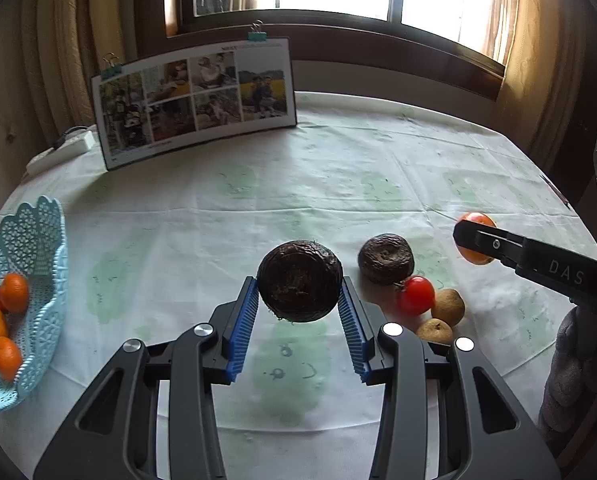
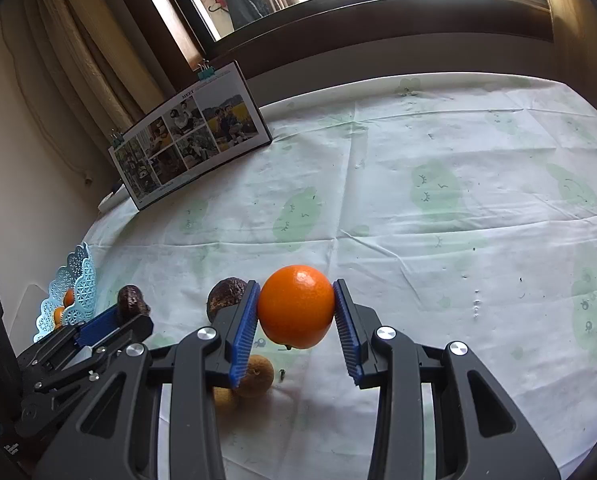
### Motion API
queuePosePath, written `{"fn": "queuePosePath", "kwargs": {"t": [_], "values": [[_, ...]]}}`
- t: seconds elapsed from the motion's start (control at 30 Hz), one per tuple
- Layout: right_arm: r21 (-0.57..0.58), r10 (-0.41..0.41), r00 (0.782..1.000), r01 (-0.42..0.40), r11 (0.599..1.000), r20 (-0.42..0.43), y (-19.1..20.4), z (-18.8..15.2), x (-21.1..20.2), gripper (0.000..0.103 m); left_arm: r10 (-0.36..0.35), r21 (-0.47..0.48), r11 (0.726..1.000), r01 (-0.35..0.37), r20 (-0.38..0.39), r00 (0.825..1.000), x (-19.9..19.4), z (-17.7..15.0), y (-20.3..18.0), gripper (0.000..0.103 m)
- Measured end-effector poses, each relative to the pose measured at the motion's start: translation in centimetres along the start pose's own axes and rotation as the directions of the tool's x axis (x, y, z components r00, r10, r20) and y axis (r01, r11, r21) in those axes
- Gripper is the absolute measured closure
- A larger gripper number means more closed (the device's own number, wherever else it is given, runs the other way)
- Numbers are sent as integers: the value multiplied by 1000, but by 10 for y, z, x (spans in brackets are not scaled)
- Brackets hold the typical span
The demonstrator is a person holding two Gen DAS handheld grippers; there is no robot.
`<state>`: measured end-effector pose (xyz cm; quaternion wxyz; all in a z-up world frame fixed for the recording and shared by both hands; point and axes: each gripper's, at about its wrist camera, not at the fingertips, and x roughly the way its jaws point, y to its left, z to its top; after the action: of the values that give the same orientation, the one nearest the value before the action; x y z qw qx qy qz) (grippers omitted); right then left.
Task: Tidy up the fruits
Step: 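Carry the avocado into the basket and open the left tool, then lower the held orange into the basket and open the right tool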
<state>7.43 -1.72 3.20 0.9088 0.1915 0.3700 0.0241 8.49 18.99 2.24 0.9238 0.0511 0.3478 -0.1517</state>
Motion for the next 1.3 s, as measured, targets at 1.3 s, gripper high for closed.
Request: {"fn": "queuePosePath", "kwargs": {"t": [1.3], "values": [[-143, 71, 997, -71, 987, -1, 90, -12, -1, 65, 435, -369, 850, -375, 91, 896, -96, -49, 174, 36]]}}
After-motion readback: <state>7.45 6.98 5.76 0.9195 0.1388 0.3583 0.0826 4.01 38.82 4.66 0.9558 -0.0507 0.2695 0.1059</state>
